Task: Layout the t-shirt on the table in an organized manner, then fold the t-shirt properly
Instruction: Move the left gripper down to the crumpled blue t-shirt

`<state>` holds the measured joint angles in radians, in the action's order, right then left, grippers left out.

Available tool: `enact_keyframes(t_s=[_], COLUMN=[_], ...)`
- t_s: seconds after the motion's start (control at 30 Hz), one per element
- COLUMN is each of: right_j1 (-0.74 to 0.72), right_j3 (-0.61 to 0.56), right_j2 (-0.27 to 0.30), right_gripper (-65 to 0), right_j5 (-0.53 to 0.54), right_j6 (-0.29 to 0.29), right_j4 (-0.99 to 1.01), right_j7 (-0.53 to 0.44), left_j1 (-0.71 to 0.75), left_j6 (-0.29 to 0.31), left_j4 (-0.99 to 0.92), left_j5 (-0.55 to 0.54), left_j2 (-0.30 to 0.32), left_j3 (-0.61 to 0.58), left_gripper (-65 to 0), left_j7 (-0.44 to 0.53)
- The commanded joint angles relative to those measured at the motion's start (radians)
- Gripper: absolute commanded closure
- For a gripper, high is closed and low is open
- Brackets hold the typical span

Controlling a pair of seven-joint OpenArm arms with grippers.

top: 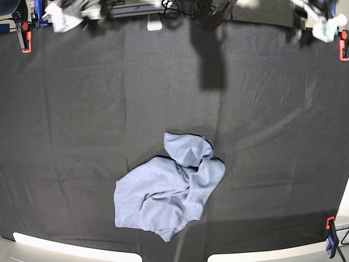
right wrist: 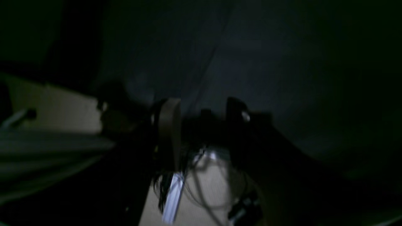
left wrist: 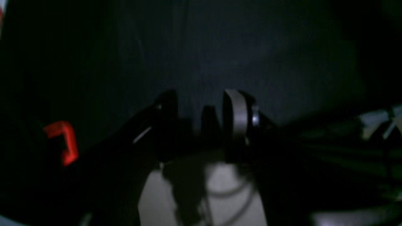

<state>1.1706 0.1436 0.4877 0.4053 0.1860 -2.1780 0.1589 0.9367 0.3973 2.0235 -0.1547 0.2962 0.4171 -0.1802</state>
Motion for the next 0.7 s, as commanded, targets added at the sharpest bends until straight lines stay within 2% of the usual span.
enact_keyframes(t_s=[0.0, 0.2, 0.43, 0.5, 0.67], right_j1=[-0.006, -0.183, -0.446, -0.511, -0.637], right_j3=[0.017, 0.042, 0.039, 0.034, 0.0], right_j2=[0.005, 0.001, -0.06, -0.065, -0.087], right_gripper=[-23.5, -23.6, -23.6, -23.6, -23.6], right_j5=[0.026, 0.077, 0.127, 0.134, 0.101], right_j6=[0.005, 0.005, 0.005, 0.005, 0.005], right_j4=[-0.026, -0.031, -0.03, -0.03, -0.024], right_j7=[-0.011, 0.054, 0.2, 0.225, 0.272], left_j1=[-0.01, -0.161, -0.323, -0.371, -0.499], left_j6=[-0.003, 0.0, 0.008, 0.036, 0.045], left_j4=[0.026, 0.03, 0.03, 0.029, 0.029], left_j5=[-0.008, -0.042, -0.106, -0.129, -0.145], left_j2=[0.006, 0.006, 0.006, 0.006, 0.006], left_j3=[0.005, 0.005, 0.004, 0.004, -0.093], left_gripper=[-21.5, -21.5, -21.5, -21.5, -21.5], left_j7=[0.007, -0.088, -0.134, -0.161, -0.245])
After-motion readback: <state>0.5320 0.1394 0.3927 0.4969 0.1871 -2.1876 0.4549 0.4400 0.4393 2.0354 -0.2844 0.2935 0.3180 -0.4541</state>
